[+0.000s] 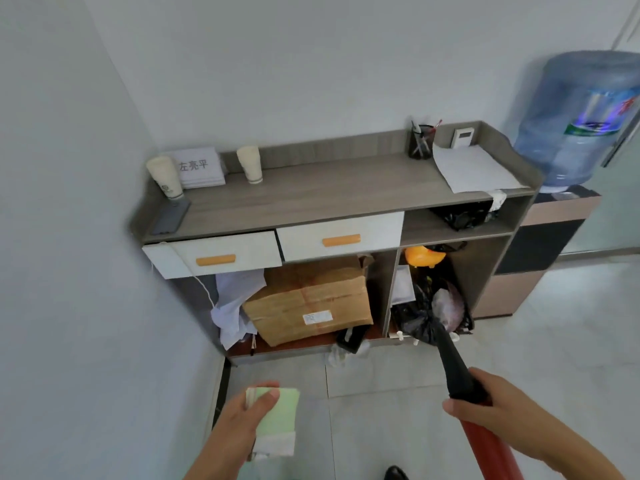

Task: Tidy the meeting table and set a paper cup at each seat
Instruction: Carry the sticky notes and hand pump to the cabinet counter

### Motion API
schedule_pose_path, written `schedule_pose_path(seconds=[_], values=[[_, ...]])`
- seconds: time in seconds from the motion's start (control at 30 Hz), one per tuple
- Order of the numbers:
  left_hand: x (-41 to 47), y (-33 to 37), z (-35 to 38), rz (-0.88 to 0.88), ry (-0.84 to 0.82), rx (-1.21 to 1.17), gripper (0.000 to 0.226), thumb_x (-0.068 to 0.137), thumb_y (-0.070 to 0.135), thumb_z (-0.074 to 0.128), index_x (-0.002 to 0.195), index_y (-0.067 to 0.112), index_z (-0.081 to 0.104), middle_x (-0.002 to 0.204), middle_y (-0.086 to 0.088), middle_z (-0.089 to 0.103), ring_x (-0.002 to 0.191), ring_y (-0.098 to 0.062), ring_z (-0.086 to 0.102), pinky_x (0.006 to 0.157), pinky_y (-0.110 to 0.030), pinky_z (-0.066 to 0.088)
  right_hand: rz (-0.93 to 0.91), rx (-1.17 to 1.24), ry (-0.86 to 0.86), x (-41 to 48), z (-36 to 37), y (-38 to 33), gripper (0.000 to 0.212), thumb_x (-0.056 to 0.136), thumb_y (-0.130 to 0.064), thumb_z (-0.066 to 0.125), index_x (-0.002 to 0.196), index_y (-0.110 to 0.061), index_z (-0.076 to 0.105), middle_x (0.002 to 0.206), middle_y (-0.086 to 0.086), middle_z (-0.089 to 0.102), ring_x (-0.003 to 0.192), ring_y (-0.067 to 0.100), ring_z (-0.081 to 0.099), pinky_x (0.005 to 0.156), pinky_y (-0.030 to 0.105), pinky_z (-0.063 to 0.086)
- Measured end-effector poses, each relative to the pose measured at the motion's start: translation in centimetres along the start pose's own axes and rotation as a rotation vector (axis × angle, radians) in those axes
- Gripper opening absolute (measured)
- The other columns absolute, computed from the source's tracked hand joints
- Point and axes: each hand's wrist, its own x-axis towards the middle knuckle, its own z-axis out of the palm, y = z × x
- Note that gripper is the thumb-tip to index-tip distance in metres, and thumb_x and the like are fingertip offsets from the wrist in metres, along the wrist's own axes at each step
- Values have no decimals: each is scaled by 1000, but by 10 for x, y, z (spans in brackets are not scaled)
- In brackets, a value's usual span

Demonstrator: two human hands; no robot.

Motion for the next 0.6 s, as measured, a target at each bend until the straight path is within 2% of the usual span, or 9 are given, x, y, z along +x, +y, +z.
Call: schedule_pose_path(seconds=[0.07, 0.17, 0.23, 0.3, 0.37, 0.43, 0.53, 0.6], values=[[34, 39, 6, 48, 38, -3, 12, 93, 12, 59, 98, 12, 70, 87, -17, 65, 72, -26, 62, 61, -29, 50, -27, 1, 23, 51, -28, -34, 30, 75, -48, 75, 95, -29, 62, 87, -5, 69, 81, 11, 64, 74, 26, 48], [79, 82, 15, 49, 113, -56, 12, 93, 15, 58, 96, 18, 69, 84, -12, 66, 71, -24, 62, 51, -26, 50, -124, 10, 42, 123, -59, -88, 27, 78, -43, 74, 97, -28, 61, 87, 1, 68, 82, 17, 66, 76, 33, 53], [98, 99, 19, 26, 141, -107, 12, 93, 17, 59, 97, 20, 69, 87, -11, 67, 73, -23, 64, 56, -29, 52, -164, -5, 6, 160, -70, -118, 27, 79, -44, 73, 95, -27, 60, 84, -1, 67, 81, 16, 66, 73, 30, 54], [123, 115, 21, 6, 150, -129, 13, 92, 19, 60, 99, 19, 71, 90, -13, 69, 75, -24, 65, 64, -35, 53, -195, -5, -31, 194, -75, -143, 28, 78, -45, 72, 95, -26, 61, 85, -2, 69, 81, 15, 68, 77, 32, 57], [153, 129, 21, -18, 168, -130, 13, 92, 19, 60, 101, 19, 71, 92, -13, 69, 76, -24, 65, 64, -34, 54, -213, -28, -53, 229, -80, -162, 31, 77, -49, 72, 97, -28, 61, 87, -3, 71, 83, 14, 69, 82, 37, 59], [188, 146, 17, -34, 178, -154, 13, 92, 19, 60, 101, 17, 70, 91, -12, 68, 77, -24, 64, 61, -31, 53, -208, -48, -66, 266, -85, -179, 32, 76, -51, 71, 99, -31, 59, 90, -4, 70, 85, 12, 69, 81, 34, 58], [247, 175, 6, -23, 183, -187, 13, 92, 17, 61, 100, 18, 70, 90, -10, 73, 78, -23, 67, 64, -32, 53, -189, -17, -39, 320, -91, -205, 33, 78, -47, 71, 102, -29, 58, 95, -3, 69, 88, 14, 67, 79, 31, 57], [289, 199, -3, 1, 176, -194, 14, 92, 17, 60, 101, 18, 71, 94, -10, 74, 82, -24, 68, 73, -38, 55, -175, 20, 13, 356, -100, -227, 32, 80, -41, 73, 105, -28, 57, 99, -2, 68, 91, 15, 66, 79, 33, 55]])
